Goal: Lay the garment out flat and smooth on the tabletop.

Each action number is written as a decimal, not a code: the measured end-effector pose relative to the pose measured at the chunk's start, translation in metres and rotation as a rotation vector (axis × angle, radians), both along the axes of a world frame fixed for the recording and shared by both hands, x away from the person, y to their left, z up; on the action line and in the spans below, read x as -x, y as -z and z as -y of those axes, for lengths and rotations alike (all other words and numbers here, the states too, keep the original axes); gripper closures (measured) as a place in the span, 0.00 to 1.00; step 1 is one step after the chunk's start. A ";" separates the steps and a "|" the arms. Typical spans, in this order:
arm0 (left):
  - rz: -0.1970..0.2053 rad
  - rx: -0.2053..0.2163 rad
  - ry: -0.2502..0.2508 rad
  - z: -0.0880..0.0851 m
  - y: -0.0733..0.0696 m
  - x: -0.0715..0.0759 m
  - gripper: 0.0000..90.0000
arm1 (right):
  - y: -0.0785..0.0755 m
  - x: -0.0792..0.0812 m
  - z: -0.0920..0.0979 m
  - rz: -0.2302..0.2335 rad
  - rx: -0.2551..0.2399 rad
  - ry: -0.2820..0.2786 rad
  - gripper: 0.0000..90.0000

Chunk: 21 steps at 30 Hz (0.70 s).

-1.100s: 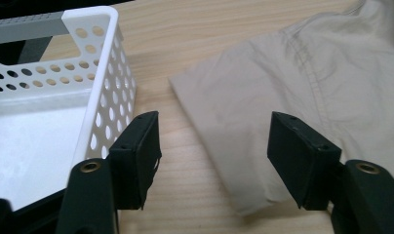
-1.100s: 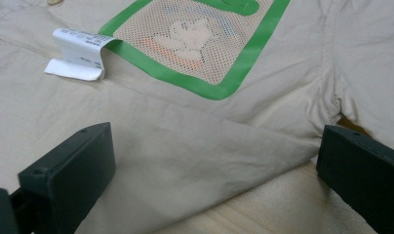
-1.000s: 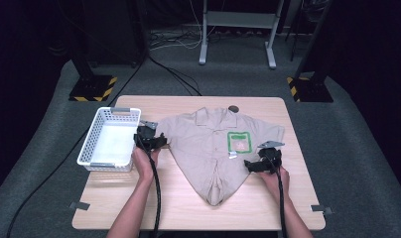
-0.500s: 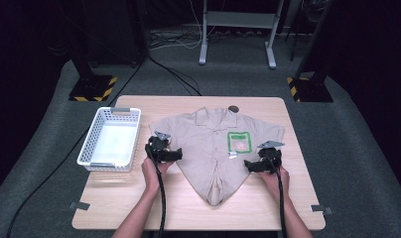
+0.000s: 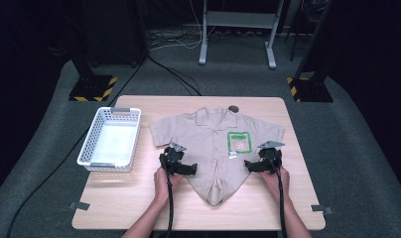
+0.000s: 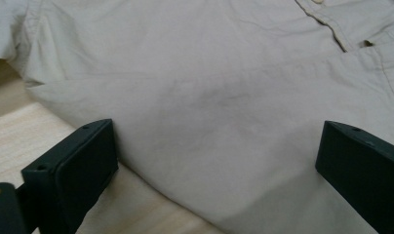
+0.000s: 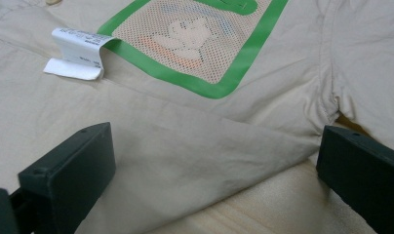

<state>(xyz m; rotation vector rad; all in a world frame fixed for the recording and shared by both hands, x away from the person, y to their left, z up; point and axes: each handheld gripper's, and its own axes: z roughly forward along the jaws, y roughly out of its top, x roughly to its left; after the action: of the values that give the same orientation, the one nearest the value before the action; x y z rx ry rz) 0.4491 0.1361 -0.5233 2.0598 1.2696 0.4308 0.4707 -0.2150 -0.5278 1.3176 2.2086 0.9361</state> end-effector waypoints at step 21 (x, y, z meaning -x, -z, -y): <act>0.061 -0.035 0.026 0.011 0.006 0.018 0.00 | 0.000 0.001 0.001 -0.003 -0.003 0.016 0.00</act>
<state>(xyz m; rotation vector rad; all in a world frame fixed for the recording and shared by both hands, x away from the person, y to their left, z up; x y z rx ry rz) 0.4307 0.1254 -0.5294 2.0744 1.2063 0.5031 0.4692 -0.2157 -0.5279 1.3370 2.1958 0.9326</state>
